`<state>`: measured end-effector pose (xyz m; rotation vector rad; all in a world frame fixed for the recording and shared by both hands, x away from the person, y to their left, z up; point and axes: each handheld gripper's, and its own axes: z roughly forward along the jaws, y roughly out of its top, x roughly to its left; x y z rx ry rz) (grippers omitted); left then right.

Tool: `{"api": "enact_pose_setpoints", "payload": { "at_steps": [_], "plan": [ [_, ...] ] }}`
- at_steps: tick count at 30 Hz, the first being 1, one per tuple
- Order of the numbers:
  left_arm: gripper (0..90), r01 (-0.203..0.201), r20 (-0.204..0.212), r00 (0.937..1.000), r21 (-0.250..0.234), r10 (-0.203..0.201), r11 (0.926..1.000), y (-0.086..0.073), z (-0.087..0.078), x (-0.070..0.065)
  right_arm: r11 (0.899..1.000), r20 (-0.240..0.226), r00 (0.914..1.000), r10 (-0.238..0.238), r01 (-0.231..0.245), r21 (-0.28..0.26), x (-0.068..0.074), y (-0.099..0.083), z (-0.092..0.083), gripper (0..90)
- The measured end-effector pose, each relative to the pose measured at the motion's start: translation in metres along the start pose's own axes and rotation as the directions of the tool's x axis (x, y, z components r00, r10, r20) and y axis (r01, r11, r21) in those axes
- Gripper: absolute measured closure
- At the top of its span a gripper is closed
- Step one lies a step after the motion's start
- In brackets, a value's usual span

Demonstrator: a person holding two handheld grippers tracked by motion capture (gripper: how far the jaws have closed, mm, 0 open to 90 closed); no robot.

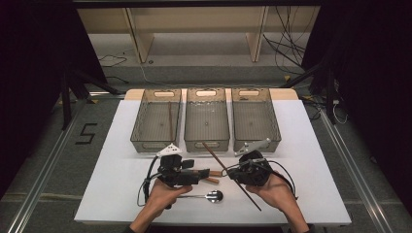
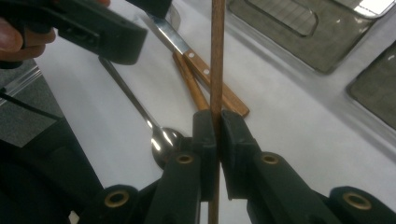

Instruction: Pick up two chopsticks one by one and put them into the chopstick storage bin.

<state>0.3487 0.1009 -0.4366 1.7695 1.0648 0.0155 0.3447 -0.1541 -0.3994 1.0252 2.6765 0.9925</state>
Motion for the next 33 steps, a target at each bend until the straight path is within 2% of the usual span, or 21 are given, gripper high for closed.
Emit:
{"api": "enact_pose_setpoints", "payload": {
  "at_steps": [5,8,11,14,16,19,22,25,31,33],
  "plan": [
    [23.5,0.048,0.049,0.9977,-0.022,-0.047,0.9986,0.007,0.002,-0.002,1.0,-0.004,1.0,-0.009,0.009,-0.013,0.004,0.001,0.0,85.5],
    [25.5,0.094,0.098,0.991,-0.027,-0.091,0.9952,0.009,0.006,-0.004,1.0,-0.007,0.9998,-0.018,0.017,-0.022,0.007,0.003,0.0,85.5],
    [29.2,0.087,0.11,0.9904,-0.024,-0.084,0.9959,0.011,0.009,-0.007,0.999,-0.014,0.9997,-0.02,0.02,-0.028,0.008,0.003,0.001,85.5],
    [36.9,0.123,0.151,0.9815,-0.028,-0.117,0.992,0.014,0.011,-0.007,0.999,-0.018,0.9995,-0.026,0.026,-0.036,0.01,0.003,0.0,85.5],
    [40.6,0.129,0.165,0.9787,-0.026,-0.123,0.9914,0.015,0.012,-0.006,0.999,-0.021,0.9994,-0.028,0.027,-0.044,0.011,0.004,0.0,85.5],
    [46.0,0.155,0.195,0.9696,-0.022,-0.148,0.9876,0.015,0.014,-0.006,0.998,-0.022,0.9992,-0.034,0.033,-0.048,0.013,0.004,0.0,85.4],
    [53.2,0.169,0.206,0.965,-0.021,-0.162,0.9853,0.015,0.015,-0.006,0.998,-0.021,0.999,-0.039,0.038,-0.047,0.014,0.004,0.0,85.4],
    [58.8,0.187,0.229,0.9571,-0.016,-0.178,0.9823,0.015,0.017,-0.006,0.998,-0.023,0.9987,-0.045,0.044,-0.05,0.016,0.005,0.0,85.5],
    [68.6,0.194,0.252,0.9498,-0.008,-0.186,0.981,0.014,0.019,-0.008,0.997,-0.024,0.9986,-0.048,0.046,-0.06,0.018,0.006,0.0,85.4],
    [71.5,0.208,0.265,0.9437,-0.007,-0.198,0.9782,0.014,0.02,-0.006,0.997,-0.022,0.9985,-0.05,0.048,-0.064,0.017,0.005,-0.001,85.4]
  ]
}}
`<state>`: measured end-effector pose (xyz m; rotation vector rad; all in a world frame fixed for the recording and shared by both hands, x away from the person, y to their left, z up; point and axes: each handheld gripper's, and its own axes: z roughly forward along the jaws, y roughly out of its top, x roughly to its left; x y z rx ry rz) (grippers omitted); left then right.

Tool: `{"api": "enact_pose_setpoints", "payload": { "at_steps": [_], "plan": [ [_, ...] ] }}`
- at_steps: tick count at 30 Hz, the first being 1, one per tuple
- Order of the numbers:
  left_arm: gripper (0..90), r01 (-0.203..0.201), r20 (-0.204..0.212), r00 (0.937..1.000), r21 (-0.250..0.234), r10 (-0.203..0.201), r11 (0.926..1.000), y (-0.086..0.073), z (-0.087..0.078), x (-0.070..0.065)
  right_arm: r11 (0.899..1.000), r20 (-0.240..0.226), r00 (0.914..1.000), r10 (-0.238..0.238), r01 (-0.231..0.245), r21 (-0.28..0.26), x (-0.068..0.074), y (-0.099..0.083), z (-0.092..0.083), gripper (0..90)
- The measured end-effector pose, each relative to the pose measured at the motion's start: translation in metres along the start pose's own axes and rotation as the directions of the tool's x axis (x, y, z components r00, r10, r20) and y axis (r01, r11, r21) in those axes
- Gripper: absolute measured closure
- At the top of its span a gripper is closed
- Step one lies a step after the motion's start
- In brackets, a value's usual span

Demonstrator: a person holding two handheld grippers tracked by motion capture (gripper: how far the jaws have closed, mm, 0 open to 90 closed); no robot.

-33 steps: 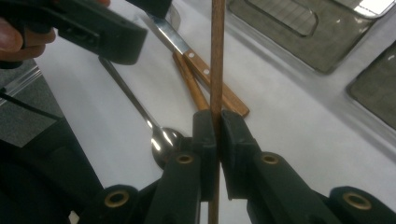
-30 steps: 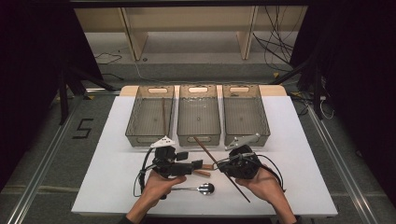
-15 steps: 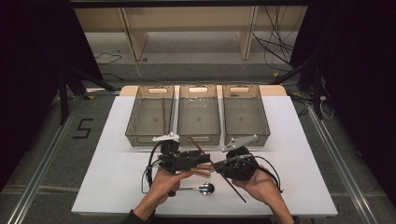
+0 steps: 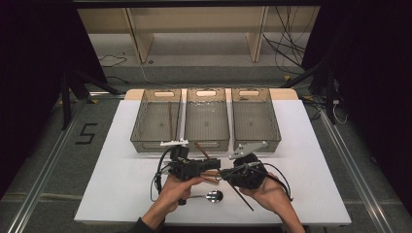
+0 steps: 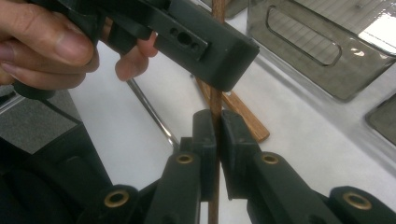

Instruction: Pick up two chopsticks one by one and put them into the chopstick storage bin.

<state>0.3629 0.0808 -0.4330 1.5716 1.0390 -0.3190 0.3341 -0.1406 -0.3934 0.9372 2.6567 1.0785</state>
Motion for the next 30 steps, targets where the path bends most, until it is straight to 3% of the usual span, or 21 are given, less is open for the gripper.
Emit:
{"api": "enact_pose_setpoints", "payload": {
  "at_steps": [8,14,18,22,26,30],
  "plan": [
    [83.0,0.044,0.068,0.9968,-0.013,-0.043,0.999,0.002,-0.003,0.003,1.0,-0.008,1.0,-0.002,0.002,-0.014,0.001,0.001,-0.001,85.3],
    [83.8,0.066,0.117,0.9912,-0.017,-0.063,0.9977,0.006,-0.008,0.005,0.999,-0.019,0.9998,-0.004,0.003,-0.04,0.003,0.002,-0.006,84.2],
    [84.0,0.057,0.104,0.9931,-0.037,-0.053,0.9977,0.013,-0.019,0.009,0.997,-0.045,0.9989,0.013,-0.016,-0.071,-0.001,0.0,-0.013,71.6],
    [84.0,0.052,0.094,0.9946,-0.081,-0.044,0.9954,0.022,-0.037,0.013,0.994,-0.044,0.9988,0.021,-0.025,-0.107,-0.007,-0.008,-0.023,59.5],
    [84.0,0.027,0.046,0.9987,-0.095,-0.023,0.9951,0.032,-0.054,0.016,0.987,-0.023,0.9994,0.027,-0.03,-0.158,-0.012,-0.017,-0.029,47.9],
    [84.0,0.005,0.007,1.0,-0.119,-0.005,0.9928,0.043,-0.072,0.021,0.986,-0.009,0.9993,0.037,-0.037,-0.165,-0.017,-0.028,-0.027,41.0]
  ]
}}
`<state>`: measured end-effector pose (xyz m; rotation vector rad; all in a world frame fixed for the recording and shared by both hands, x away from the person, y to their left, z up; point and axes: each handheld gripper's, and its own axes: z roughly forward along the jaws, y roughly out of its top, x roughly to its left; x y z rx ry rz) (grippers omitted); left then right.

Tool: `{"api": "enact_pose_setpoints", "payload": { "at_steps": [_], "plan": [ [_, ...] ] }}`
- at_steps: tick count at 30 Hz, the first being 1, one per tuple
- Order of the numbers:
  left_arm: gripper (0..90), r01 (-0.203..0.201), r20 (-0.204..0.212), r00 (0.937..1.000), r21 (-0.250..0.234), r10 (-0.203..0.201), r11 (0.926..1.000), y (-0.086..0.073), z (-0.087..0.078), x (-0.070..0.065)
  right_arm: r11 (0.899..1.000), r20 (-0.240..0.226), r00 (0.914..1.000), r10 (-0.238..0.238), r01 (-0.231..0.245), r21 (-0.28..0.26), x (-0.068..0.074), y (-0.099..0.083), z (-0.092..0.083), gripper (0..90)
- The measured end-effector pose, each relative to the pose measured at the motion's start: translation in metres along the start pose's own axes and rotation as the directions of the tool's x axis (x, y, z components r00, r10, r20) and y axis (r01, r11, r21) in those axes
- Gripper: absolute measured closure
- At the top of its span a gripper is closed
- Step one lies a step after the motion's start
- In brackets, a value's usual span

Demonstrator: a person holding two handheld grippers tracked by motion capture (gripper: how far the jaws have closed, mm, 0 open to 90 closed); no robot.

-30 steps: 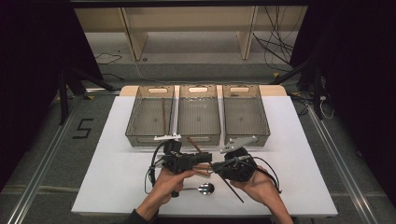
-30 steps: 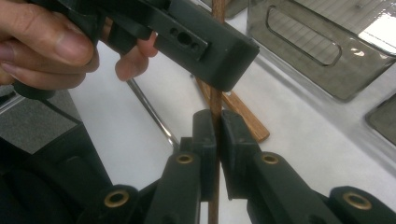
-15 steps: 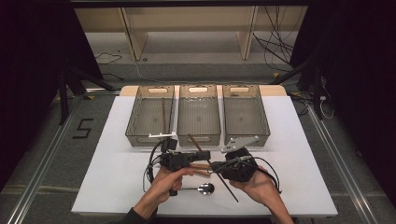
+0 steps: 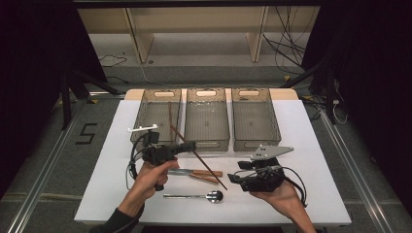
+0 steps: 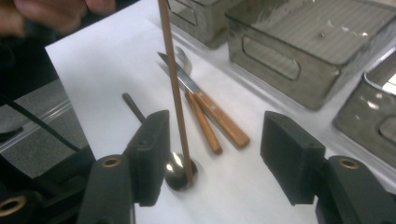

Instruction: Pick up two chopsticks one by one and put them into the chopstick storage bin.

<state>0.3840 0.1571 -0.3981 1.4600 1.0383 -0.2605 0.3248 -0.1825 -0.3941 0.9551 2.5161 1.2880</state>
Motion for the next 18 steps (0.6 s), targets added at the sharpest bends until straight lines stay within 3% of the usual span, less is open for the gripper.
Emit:
{"api": "enact_pose_setpoints", "payload": {
  "at_steps": [6,18],
  "plan": [
    [84.0,-0.002,-0.055,0.9985,-0.036,0.0,0.9993,0.023,-0.022,0.009,1.0,0.007,0.9997,0.021,-0.021,0.008,-0.005,-0.014,0.003,34.4],
    [84.0,-0.006,-0.115,0.9933,-0.062,-0.001,0.998,0.074,-0.051,0.02,0.999,0.033,0.9982,0.049,-0.049,-0.005,-0.01,-0.03,0.003,30.1]
  ]
}}
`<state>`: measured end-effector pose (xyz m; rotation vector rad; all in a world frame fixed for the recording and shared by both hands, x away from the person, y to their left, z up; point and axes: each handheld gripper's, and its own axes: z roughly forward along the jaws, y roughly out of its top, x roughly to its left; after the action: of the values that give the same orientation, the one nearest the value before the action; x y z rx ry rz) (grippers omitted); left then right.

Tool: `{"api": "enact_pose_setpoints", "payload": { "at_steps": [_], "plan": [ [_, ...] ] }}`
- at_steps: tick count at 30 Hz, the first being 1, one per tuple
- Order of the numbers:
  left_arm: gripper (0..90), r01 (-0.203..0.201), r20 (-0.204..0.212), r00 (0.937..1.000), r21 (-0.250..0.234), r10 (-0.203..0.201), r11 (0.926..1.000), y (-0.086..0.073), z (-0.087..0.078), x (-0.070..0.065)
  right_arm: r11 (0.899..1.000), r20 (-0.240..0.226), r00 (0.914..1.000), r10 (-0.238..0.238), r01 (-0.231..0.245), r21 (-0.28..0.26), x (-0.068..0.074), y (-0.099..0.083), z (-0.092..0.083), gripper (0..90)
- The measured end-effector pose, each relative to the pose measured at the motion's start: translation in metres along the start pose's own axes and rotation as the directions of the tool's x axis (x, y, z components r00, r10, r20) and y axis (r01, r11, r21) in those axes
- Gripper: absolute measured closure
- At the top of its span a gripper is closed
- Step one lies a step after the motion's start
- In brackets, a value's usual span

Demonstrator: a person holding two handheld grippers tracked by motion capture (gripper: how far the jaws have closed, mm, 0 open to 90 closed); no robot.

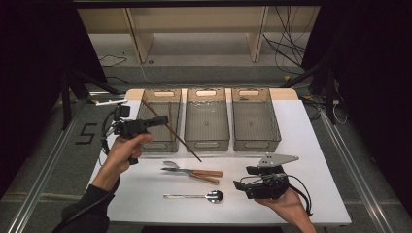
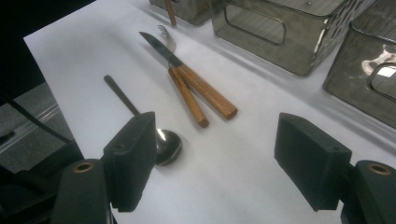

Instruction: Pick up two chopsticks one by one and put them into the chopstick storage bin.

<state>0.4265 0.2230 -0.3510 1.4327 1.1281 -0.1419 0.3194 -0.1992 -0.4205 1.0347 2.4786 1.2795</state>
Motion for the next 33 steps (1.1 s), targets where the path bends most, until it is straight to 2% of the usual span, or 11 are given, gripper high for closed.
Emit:
{"api": "enact_pose_setpoints", "payload": {
  "at_steps": [6,12,19,28,33],
  "plan": [
    [83.9,0.001,-0.039,0.9992,-0.015,-0.001,0.9999,0.023,-0.01,0.009,0.999,0.01,0.9999,0.012,-0.012,-0.033,-0.002,-0.007,-0.003,29.1],
    [84.0,0.041,-0.065,0.997,-0.009,-0.042,0.9991,0.042,-0.014,0.024,0.999,0.014,0.9996,0.024,-0.023,-0.047,-0.003,-0.011,-0.004,28.3],
    [83.9,0.03,-0.121,0.9922,0.002,-0.029,0.9996,0.064,-0.022,0.031,0.999,0.015,0.9994,0.032,-0.031,-0.044,-0.005,-0.015,-0.004,28.0],
    [84.0,0.029,-0.189,0.9816,-0.002,-0.029,0.9996,0.079,-0.033,0.042,0.997,0.028,0.9991,0.031,-0.029,-0.075,-0.004,-0.017,-0.008,27.9],
    [84.0,0.037,-0.239,0.9704,0.02,-0.031,0.9991,0.082,-0.027,0.053,0.995,0.03,0.999,0.032,-0.029,-0.092,-0.004,-0.018,-0.009,27.7]
  ]
}}
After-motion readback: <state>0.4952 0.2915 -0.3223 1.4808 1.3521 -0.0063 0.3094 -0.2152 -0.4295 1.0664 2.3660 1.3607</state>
